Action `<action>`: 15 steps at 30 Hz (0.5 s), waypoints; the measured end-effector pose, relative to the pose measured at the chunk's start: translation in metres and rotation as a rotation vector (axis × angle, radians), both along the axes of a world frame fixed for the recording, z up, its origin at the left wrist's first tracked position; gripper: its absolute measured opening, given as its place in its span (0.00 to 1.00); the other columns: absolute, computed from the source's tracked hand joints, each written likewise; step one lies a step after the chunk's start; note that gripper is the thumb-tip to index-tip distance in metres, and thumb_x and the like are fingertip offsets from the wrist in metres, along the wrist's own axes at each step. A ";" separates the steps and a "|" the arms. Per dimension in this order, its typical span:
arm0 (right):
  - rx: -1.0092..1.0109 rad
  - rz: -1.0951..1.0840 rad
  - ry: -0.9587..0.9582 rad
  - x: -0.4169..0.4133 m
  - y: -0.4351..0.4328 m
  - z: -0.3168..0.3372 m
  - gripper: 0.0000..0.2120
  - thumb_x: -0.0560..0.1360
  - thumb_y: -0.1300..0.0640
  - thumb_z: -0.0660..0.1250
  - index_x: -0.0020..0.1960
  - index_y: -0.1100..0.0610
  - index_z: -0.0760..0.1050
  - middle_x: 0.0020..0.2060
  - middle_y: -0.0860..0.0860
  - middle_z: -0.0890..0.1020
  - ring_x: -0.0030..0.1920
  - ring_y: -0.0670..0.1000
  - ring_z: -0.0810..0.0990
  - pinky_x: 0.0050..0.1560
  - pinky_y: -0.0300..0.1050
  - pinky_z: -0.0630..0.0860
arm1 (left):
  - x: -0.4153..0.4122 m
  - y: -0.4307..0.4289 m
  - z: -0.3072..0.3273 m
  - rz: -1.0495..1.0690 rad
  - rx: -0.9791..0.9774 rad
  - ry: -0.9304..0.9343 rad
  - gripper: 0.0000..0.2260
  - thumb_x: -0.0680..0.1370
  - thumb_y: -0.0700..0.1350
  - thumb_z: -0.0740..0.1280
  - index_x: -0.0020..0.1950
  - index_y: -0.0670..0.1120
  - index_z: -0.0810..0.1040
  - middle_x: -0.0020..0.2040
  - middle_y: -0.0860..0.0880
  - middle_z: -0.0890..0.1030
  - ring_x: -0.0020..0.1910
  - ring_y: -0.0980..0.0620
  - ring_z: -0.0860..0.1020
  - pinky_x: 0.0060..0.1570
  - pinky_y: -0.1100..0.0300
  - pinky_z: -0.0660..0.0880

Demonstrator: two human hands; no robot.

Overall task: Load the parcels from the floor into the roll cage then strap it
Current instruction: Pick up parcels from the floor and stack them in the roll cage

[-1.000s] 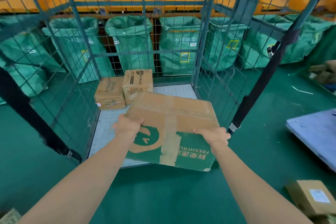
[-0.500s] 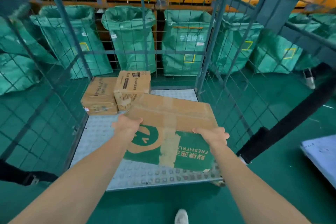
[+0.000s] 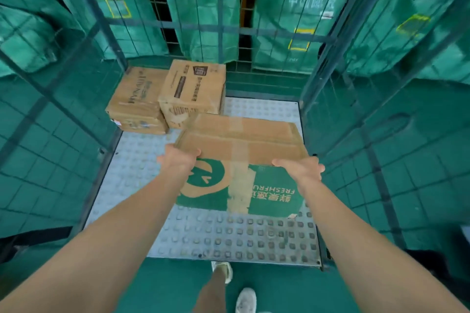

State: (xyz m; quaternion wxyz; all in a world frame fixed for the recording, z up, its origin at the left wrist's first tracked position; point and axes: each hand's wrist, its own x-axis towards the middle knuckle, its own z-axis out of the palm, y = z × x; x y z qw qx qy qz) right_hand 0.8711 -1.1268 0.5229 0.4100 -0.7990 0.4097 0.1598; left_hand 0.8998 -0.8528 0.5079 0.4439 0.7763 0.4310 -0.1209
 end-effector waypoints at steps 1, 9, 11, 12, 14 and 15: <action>-0.003 -0.008 0.005 0.015 0.001 -0.010 0.58 0.61 0.42 0.82 0.77 0.63 0.53 0.71 0.61 0.60 0.66 0.62 0.71 0.63 0.57 0.75 | 0.015 0.001 -0.011 0.014 -0.007 0.018 0.32 0.68 0.55 0.76 0.66 0.49 0.67 0.61 0.41 0.72 0.38 0.44 0.81 0.42 0.49 0.82; -0.018 0.041 0.033 0.120 0.012 -0.117 0.52 0.61 0.45 0.83 0.75 0.61 0.59 0.69 0.58 0.62 0.66 0.61 0.72 0.57 0.54 0.76 | 0.106 0.006 -0.125 0.090 0.008 0.146 0.29 0.71 0.53 0.72 0.68 0.46 0.65 0.66 0.41 0.64 0.39 0.45 0.73 0.51 0.49 0.79; -0.027 0.067 0.038 0.137 0.015 -0.149 0.53 0.61 0.45 0.83 0.75 0.60 0.59 0.70 0.57 0.62 0.67 0.61 0.71 0.58 0.54 0.76 | 0.118 0.005 -0.154 0.110 0.040 0.165 0.31 0.72 0.53 0.72 0.69 0.44 0.64 0.67 0.40 0.64 0.41 0.44 0.74 0.51 0.49 0.78; -0.027 0.080 0.040 0.145 0.017 -0.166 0.53 0.61 0.45 0.83 0.75 0.60 0.59 0.70 0.57 0.63 0.67 0.61 0.71 0.60 0.54 0.76 | 0.123 0.005 -0.170 0.129 0.051 0.178 0.33 0.71 0.53 0.72 0.69 0.44 0.63 0.67 0.40 0.65 0.47 0.41 0.75 0.53 0.47 0.78; -0.023 0.104 0.041 0.157 0.018 -0.199 0.52 0.60 0.47 0.84 0.74 0.60 0.60 0.69 0.57 0.64 0.67 0.60 0.72 0.61 0.54 0.77 | 0.126 0.004 -0.205 0.170 0.071 0.213 0.35 0.69 0.54 0.73 0.69 0.43 0.62 0.67 0.39 0.65 0.58 0.38 0.74 0.57 0.43 0.76; -0.024 0.129 0.045 0.162 0.018 -0.213 0.52 0.60 0.47 0.84 0.74 0.60 0.60 0.68 0.57 0.64 0.67 0.60 0.71 0.62 0.55 0.76 | 0.125 0.003 -0.221 0.188 0.078 0.239 0.36 0.70 0.53 0.73 0.70 0.42 0.61 0.68 0.38 0.64 0.61 0.37 0.72 0.59 0.43 0.75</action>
